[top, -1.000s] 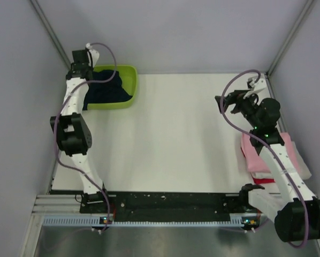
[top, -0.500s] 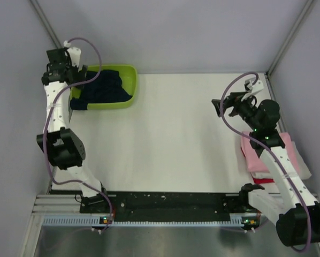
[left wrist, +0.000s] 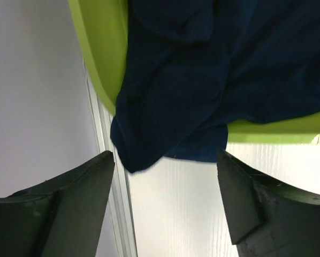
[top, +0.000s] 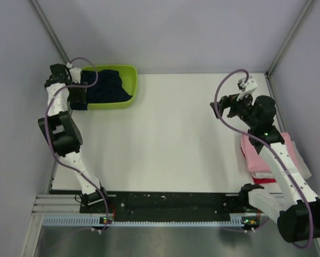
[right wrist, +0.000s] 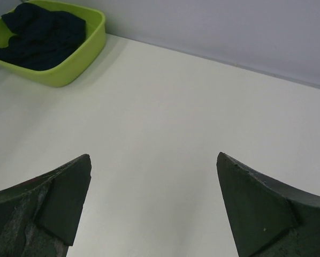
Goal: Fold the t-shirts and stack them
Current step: Grab crumpled tshirt from bin with the left arm
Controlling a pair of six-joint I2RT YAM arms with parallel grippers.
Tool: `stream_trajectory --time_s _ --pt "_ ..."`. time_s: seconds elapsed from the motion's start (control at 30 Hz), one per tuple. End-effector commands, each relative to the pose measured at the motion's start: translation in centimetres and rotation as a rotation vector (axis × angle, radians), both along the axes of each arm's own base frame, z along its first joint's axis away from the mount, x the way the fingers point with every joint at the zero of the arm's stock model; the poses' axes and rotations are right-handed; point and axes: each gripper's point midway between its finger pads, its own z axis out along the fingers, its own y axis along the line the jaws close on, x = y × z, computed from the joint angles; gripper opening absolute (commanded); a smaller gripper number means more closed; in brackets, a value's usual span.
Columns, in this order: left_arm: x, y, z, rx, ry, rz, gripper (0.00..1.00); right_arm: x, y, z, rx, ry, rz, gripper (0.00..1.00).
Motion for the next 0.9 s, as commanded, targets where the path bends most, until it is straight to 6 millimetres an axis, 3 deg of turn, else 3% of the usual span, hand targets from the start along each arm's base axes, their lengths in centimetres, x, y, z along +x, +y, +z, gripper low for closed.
stream_trajectory --time_s 0.0,0.13,0.2,0.27,0.3,0.33,0.4,0.5,0.6,0.67,0.73,0.8,0.87 --pt "3.6 -0.4 1.0 -0.053 -0.094 -0.026 0.71 -0.3 -0.6 2.6 -0.028 -0.055 -0.038 0.99" --pt "3.4 -0.3 0.4 -0.065 -0.05 -0.014 0.44 -0.5 -0.9 3.2 -0.038 -0.07 -0.048 0.99" --pt "3.1 0.1 0.4 -0.048 -0.038 0.0 0.4 -0.4 -0.9 3.5 -0.038 -0.07 -0.048 0.99" --pt "2.7 0.3 0.4 -0.029 -0.022 -0.003 0.29 -0.4 -0.8 4.0 -0.036 -0.079 -0.044 0.99" --pt "2.5 0.5 0.4 -0.017 -0.019 0.003 0.06 -0.5 -0.7 4.1 -0.036 -0.082 -0.042 0.99" --pt "2.4 0.9 0.7 0.002 -0.019 0.013 0.0 -0.4 -0.7 4.1 -0.034 -0.084 -0.042 0.99" --pt "2.2 1.1 1.8 0.021 -0.033 0.017 0.0 -0.4 -0.7 4.3 -0.032 -0.09 -0.041 0.99" --pt "2.4 0.2 5.0 0.016 -0.115 -0.015 0.0 -0.4 -0.6 4.5 -0.025 -0.091 -0.043 0.99" --pt "2.8 -1.8 11.2 0.026 -0.279 -0.062 0.0 -0.2 -0.7 4.9 -0.009 -0.092 -0.068 0.99" --pt "2.6 -4.5 16.4 0.039 -0.392 -0.104 0.0 -0.3 -0.7 5.3 0.002 -0.094 -0.081 0.99" --pt "0.9 -9.8 22.6 0.033 -0.5 -0.21 0.0 -0.4 -0.3 5.5 0.018 -0.094 -0.073 0.99" --pt "-2.3 -16.7 29.4 0.012 -0.644 -0.379 0.0 -0.5 0.2 5.5 0.035 -0.088 -0.064 0.99" --pt "-7.9 -23.9 36.3 -0.039 -0.82 -0.577 0.0 -0.6 0.8 5.5 0.05 -0.088 -0.041 0.99"
